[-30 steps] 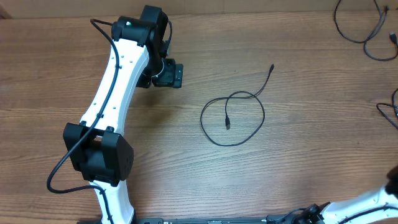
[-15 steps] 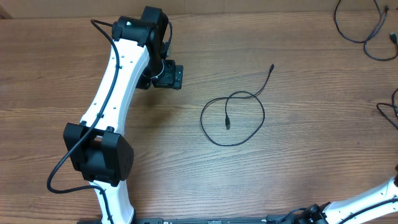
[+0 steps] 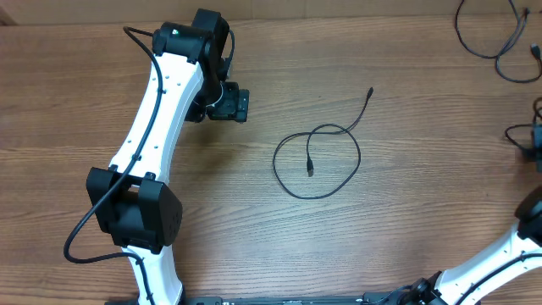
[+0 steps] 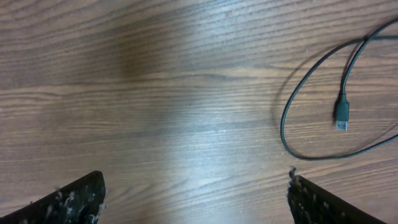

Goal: Untangle cables

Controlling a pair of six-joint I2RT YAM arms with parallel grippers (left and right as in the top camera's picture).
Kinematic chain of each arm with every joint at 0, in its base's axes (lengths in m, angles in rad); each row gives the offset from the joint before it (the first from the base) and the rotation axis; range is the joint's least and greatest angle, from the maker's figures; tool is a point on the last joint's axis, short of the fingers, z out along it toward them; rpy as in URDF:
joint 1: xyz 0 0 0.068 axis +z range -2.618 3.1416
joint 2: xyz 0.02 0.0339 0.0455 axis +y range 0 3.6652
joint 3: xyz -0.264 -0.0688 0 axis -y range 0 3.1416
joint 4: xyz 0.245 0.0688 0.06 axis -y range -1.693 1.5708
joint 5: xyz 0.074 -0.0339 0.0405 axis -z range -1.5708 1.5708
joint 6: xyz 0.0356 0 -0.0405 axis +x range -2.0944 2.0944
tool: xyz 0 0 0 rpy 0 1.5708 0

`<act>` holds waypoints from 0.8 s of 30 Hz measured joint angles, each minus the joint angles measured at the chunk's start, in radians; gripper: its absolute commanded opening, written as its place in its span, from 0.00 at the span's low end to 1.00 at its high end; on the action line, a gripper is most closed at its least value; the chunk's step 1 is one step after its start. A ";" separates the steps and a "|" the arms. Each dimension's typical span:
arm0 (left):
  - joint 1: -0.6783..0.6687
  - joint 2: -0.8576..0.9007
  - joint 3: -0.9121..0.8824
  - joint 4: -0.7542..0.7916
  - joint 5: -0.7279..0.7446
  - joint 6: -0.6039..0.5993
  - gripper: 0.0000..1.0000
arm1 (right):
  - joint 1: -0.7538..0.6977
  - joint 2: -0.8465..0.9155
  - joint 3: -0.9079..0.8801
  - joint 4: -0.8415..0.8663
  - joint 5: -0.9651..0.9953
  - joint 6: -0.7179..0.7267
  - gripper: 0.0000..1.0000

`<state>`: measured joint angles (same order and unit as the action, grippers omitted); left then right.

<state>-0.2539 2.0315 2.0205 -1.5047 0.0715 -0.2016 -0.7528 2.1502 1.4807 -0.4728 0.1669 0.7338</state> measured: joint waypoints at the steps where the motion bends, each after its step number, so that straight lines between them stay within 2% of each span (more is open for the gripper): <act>1: 0.000 0.000 0.000 -0.004 0.000 0.000 0.93 | 0.005 0.000 0.000 0.002 0.003 -0.002 0.04; 11: 0.000 0.000 0.000 0.005 0.000 0.000 0.94 | -0.032 -0.003 0.004 -0.123 0.044 -0.020 0.04; 24: -0.002 0.000 0.000 0.005 0.012 0.000 0.94 | -0.166 -0.042 0.004 -0.126 0.084 -0.006 0.04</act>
<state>-0.2558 2.0315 2.0201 -1.4994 0.0837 -0.2012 -0.9192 2.1078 1.4845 -0.5987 0.2504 0.7273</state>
